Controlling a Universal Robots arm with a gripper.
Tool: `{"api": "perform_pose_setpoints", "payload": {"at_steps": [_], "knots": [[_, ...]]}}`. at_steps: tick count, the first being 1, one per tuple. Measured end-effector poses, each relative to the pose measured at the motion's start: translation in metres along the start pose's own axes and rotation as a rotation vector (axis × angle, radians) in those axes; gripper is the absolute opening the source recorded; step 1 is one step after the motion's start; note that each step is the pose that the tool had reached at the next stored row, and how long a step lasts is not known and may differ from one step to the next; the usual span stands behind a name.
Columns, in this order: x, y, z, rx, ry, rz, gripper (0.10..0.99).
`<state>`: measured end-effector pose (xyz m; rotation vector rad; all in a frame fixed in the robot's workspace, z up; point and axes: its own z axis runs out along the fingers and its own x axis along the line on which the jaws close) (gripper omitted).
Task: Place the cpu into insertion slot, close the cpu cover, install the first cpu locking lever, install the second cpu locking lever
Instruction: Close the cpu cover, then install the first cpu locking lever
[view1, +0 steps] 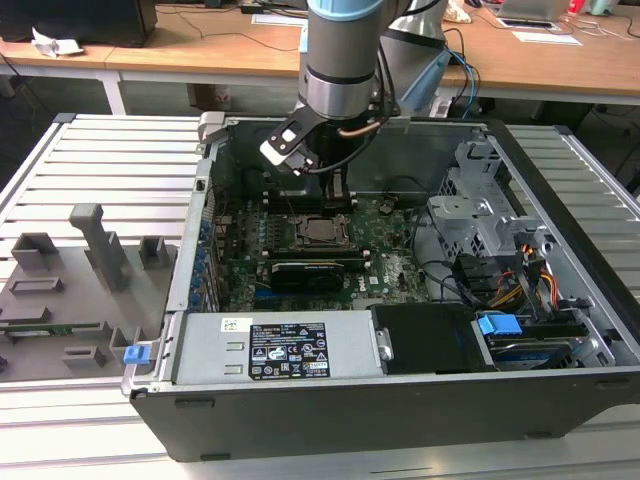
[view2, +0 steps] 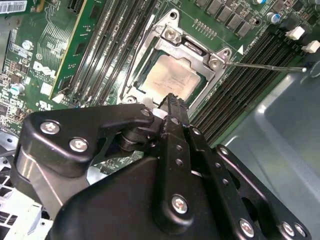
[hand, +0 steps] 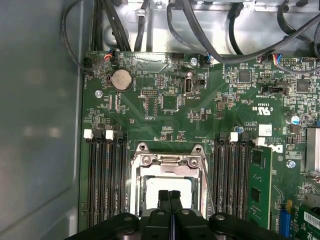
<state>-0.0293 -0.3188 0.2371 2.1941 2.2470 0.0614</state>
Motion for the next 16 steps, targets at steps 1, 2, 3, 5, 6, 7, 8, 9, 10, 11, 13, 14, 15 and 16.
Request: {"api": "perform_pose_setpoints", "payload": {"at_steps": [1,2,3,5,6,7,8,9,10,11,13,14,15,16], "knots": [[0.0,-0.0001,0.0,0.0,0.0,0.0,0.106],[0.0,-0.0003,0.0,0.0,0.0001,0.0,0.106],[0.0,-0.0004,0.0,0.0,0.0,0.0,0.106],[0.0,-0.0007,0.0,0.0,0.0,0.0,0.106],[0.0,-0.0008,0.0,0.0,0.0,0.0,0.106],[0.0,-0.0009,-0.0003,0.0,-0.0001,0.0,0.106],[0.0001,-0.0008,-0.0031,0.0,-0.0008,0.0,0.106],[0.0001,-0.0007,-0.0051,0.0,-0.0012,0.0,0.106],[0.0002,-0.0006,-0.0074,0.0,-0.0017,0.0,0.106],[0.0003,-0.0006,-0.0096,0.0,-0.0022,0.0,0.106],[0.0004,-0.0005,-0.0134,0.0,-0.0035,0.0,0.106],[0.0004,-0.0004,-0.0157,0.0,-0.0045,0.0,0.106],[0.0005,-0.0003,-0.0178,0.0,-0.0051,0.0,0.106],[0.0006,-0.0002,-0.0212,0.0,-0.0061,0.0,0.106]]}}
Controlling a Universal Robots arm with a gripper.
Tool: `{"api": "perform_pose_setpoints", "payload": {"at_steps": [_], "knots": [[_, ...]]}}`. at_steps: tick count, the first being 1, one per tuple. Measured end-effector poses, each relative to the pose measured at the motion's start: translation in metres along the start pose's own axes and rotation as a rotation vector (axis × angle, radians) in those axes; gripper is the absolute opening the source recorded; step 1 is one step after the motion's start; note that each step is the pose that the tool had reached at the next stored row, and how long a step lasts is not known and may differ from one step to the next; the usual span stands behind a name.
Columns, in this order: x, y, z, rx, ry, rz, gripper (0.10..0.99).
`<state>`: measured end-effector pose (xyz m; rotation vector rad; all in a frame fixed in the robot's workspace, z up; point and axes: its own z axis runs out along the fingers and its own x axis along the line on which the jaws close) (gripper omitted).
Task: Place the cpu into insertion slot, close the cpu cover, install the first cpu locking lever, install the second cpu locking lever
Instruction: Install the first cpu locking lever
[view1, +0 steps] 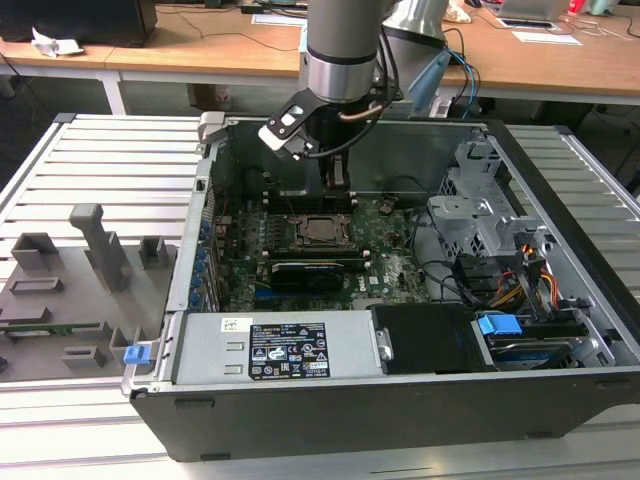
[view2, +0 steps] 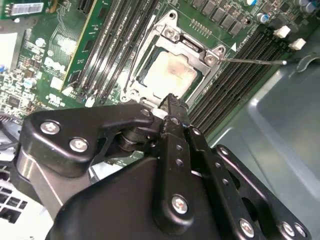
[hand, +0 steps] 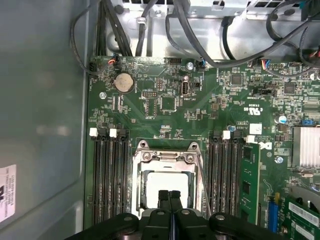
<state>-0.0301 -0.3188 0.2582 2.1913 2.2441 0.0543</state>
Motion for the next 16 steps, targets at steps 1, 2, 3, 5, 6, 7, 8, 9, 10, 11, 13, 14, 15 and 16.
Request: {"api": "perform_pose_setpoints", "payload": {"at_steps": [1,2,3,5,6,7,8,9,10,11,13,14,15,16], "knots": [[0.0002,0.0001,-0.0028,0.0,-0.0005,0.0,0.106],[0.0003,0.0002,-0.0054,0.0,-0.0012,0.0,0.106],[0.0004,0.0003,-0.0094,0.0,-0.0026,0.0,0.106],[0.0006,0.0003,-0.0104,0.001,-0.0047,-0.067,0.106],[0.0006,0.0003,-0.0104,0.002,-0.0039,-0.101,0.106],[0.0005,0.0003,-0.0104,0.003,-0.0032,-0.128,0.106],[0.0006,0.0003,-0.0103,0.003,-0.0021,-0.165,0.106],[0.0006,0.0003,-0.0104,0.004,-0.0014,-0.19,0.106],[0.0006,0.0003,-0.0104,0.004,-0.0007,-0.215,0.106],[0.0006,0.0003,-0.0104,0.004,-0.0001,-0.236,0.106],[0.0006,0.0003,-0.0104,0.005,0.0011,-0.278,0.106],[0.0006,0.0003,-0.0104,0.005,0.0015,-0.293,0.106],[0.0005,0.0003,-0.0104,0.006,0.0019,-0.307,0.106],[0.0006,0.0003,-0.0104,0.006,0.0023,-0.32,0.106]]}}
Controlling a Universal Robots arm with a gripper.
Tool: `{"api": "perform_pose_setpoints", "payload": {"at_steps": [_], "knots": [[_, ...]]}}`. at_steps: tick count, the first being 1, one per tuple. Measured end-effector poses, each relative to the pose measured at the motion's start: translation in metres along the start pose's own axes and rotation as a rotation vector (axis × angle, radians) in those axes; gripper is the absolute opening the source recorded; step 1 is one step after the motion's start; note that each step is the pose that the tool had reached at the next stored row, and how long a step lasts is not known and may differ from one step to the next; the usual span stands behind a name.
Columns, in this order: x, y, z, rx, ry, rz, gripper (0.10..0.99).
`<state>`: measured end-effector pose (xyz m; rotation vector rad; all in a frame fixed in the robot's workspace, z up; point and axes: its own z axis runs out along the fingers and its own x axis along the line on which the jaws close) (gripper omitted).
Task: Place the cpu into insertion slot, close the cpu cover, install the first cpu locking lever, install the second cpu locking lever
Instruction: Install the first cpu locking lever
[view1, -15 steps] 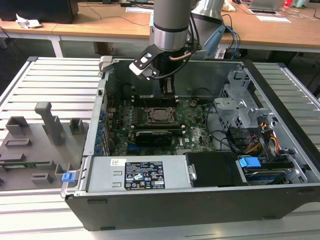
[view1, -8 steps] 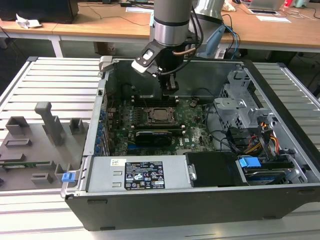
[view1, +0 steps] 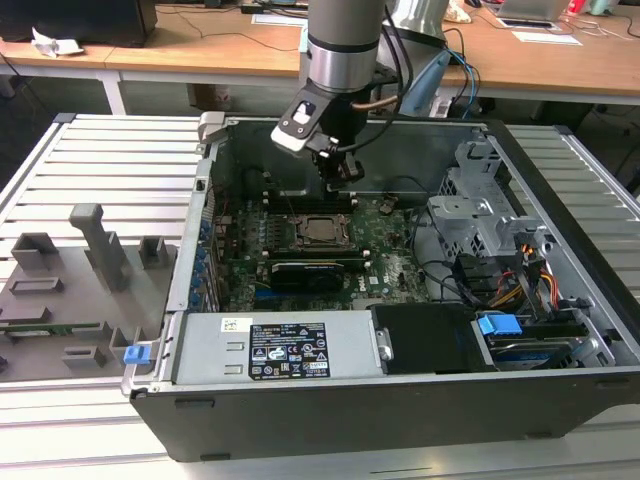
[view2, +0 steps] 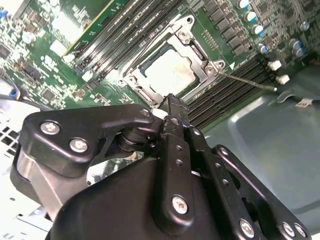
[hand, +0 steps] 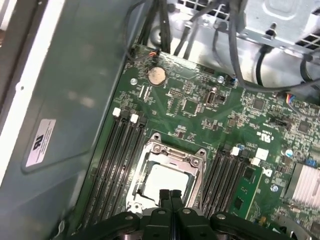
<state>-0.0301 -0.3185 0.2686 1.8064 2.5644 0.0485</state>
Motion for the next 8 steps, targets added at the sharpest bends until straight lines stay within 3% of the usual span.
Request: {"api": "perform_pose_setpoints", "payload": {"at_steps": [8], "knots": [[0.0,0.0,0.0,0.001,0.0018,-0.063,0.106]]}}
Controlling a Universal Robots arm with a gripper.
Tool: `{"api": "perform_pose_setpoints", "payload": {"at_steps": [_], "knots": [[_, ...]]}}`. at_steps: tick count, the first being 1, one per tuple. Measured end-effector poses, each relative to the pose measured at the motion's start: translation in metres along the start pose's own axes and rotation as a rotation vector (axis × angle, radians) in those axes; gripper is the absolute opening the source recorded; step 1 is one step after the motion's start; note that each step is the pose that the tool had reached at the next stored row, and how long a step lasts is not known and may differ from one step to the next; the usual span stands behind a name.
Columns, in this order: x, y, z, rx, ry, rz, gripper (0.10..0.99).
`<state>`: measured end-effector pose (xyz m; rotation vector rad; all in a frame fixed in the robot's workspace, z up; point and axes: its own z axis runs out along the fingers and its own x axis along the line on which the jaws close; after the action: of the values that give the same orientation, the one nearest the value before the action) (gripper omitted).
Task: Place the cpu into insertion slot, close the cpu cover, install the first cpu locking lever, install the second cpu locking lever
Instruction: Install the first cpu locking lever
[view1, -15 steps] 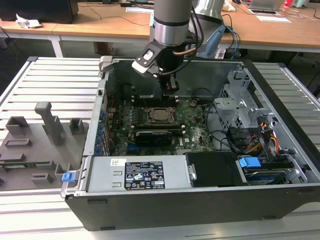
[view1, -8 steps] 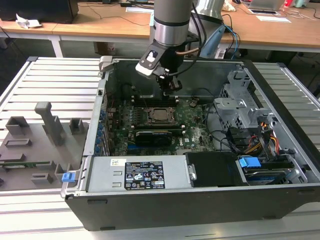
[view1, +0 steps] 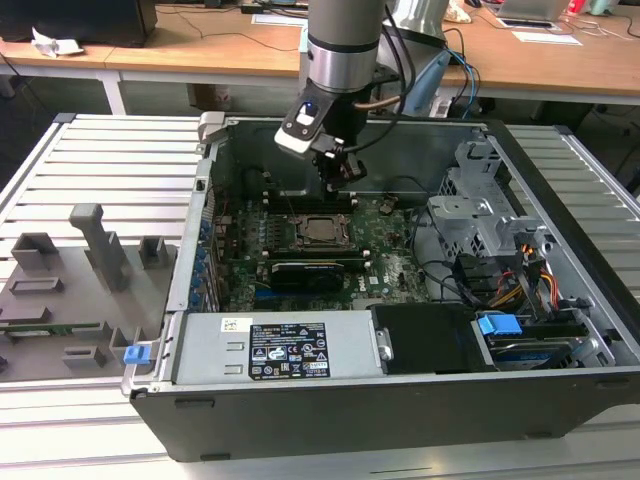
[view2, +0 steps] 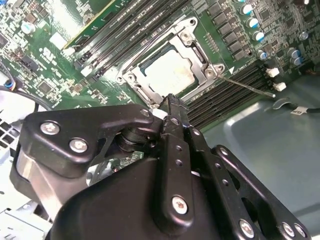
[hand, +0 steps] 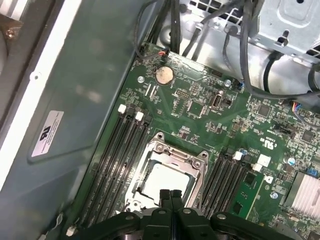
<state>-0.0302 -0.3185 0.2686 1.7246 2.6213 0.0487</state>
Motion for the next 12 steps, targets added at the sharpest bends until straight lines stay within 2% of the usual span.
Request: {"api": "perform_pose_setpoints", "payload": {"at_steps": [9,12], "knots": [[0.0,0.0,0.0,0.002,0.0033,-0.116,0.106],[0.0,0.0,0.0,0.003,0.0059,-0.212,0.106]]}}
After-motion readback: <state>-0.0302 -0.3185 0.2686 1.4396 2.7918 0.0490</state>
